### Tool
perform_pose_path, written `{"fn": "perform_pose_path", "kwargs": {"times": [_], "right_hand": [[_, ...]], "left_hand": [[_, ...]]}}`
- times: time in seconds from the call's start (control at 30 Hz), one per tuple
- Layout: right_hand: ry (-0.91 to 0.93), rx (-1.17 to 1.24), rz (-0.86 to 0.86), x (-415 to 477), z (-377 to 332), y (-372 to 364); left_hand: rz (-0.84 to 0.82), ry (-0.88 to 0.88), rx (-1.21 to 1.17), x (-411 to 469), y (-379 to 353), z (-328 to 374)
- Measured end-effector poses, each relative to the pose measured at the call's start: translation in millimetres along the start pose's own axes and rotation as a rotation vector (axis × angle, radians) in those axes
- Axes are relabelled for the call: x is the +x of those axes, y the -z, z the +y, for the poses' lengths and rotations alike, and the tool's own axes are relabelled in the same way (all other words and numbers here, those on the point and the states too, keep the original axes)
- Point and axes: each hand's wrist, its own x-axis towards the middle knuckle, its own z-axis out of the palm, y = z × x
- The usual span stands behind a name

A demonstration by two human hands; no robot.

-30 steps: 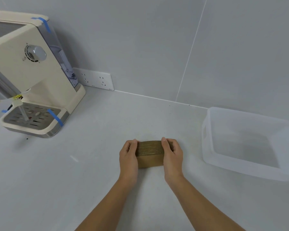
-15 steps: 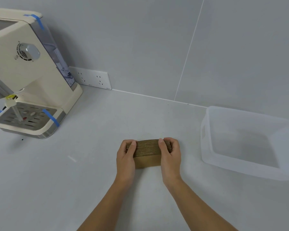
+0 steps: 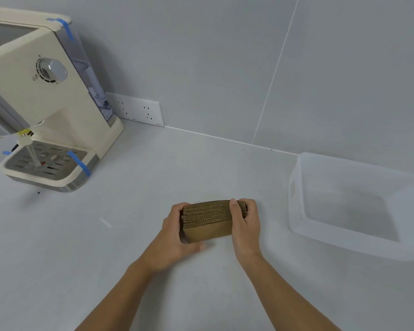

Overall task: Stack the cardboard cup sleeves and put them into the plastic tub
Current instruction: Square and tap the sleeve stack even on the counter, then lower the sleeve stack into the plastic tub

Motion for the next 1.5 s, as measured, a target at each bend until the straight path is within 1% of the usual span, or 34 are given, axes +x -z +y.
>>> {"fn": "perform_pose_path", "kwargs": {"times": [0.1, 0.23, 0.3, 0.4, 0.47, 0.53, 0.6, 0.67, 0.83, 0.93, 1.07, 1.2, 1.33, 1.5], "right_hand": [[0.008, -0.027, -0.027, -0.7, -0.8, 2.7], [0.011, -0.091, -0.157, 0.2, -3.4, 13.7], [-0.005, -0.089, -0.26, 0.9, -7.0, 23.5], [-0.076, -0.096, -0.488, 4.3, -10.3, 44.1], [-0.127, -0.145, -0.622, 9.1, -12.0, 57.1], [-0.102, -0.247, -0.669, 13.0, -14.6, 64.2], [-0.037, -0.328, -0.638, 14.7, -15.5, 65.5], [-0.003, -0.327, -0.566, 13.9, -14.0, 64.3], [-0.005, -0.22, -0.457, 4.9, -19.2, 62.1], [0.039, -0.183, -0.393, 4.0, -35.3, 66.7], [0.095, -0.05, -0.33, 4.5, -68.7, 77.3], [0.188, 0.042, -0.255, 7.1, -102.7, 101.1], [0.243, 0.119, -0.17, 11.9, -130.7, 133.0], [0.269, 0.125, -0.067, 21.5, -148.5, 179.9]], "left_hand": [[0.078, -0.04, 0.086, -2.7, 4.9, -3.7], [0.114, -0.067, 0.112, -1.4, 5.6, -6.0], [0.113, -0.068, 0.123, -0.7, 5.6, -7.0], [0.105, -0.06, 0.123, 0.7, 5.9, -8.5], [0.106, -0.053, 0.117, 1.8, 5.8, -8.5], [0.107, -0.044, 0.114, 2.2, 5.9, -8.1], [0.102, -0.031, 0.11, 1.9, 6.2, -7.2], [0.095, -0.019, 0.097, 1.6, 6.6, -6.0], [0.103, 0.0, 0.063, 0.6, 9.7, 3.2], [0.121, -0.031, 0.043, 3.6, 11.2, 19.7], [0.139, -0.104, -0.022, 14.7, 6.6, 58.0], [0.125, -0.189, -0.084, 31.2, -9.8, 104.1], [0.094, -0.25, -0.133, 51.0, -36.7, 140.9], [0.045, -0.271, -0.188, 75.9, -82.3, 170.4]]}}
